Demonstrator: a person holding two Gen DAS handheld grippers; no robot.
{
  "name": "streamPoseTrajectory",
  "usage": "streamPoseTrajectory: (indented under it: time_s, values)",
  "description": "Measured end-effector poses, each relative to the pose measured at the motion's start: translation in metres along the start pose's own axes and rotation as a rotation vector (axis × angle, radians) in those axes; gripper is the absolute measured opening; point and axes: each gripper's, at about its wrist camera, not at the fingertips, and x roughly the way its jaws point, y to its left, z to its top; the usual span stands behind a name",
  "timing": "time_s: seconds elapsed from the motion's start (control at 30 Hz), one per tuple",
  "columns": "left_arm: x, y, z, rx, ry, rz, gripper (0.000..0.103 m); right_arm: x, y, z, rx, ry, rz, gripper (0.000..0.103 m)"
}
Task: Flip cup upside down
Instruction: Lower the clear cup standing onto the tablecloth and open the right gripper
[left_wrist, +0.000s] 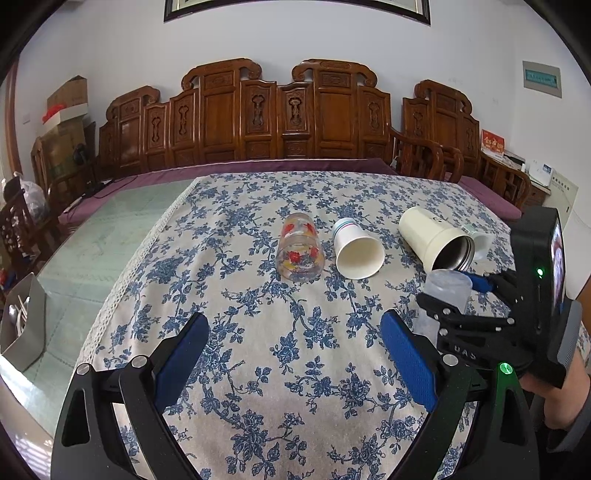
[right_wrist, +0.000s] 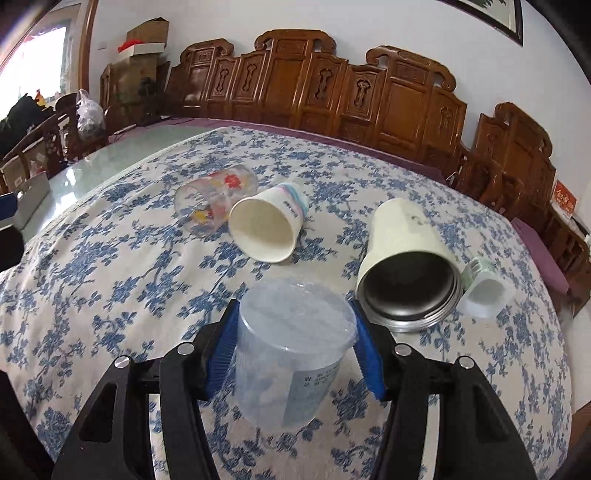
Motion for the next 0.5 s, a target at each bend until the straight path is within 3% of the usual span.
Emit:
streamPoseTrajectory:
  time_s: [0.4, 0.5]
  values:
    - [-0.0006, -0.0007, -0.0010, 0.002, -0.004, 0.006, 0.090, -0.0053, 0.0004, -0.0104, 0.047, 0.032, 0.035, 0.058]
    - [-0.0013, -0.0004, -0.0013, -0.002, -0.004, 0.005, 0.090, -0.0074, -0.0020, -0.0083, 0.069, 0.031, 0.051, 0.068]
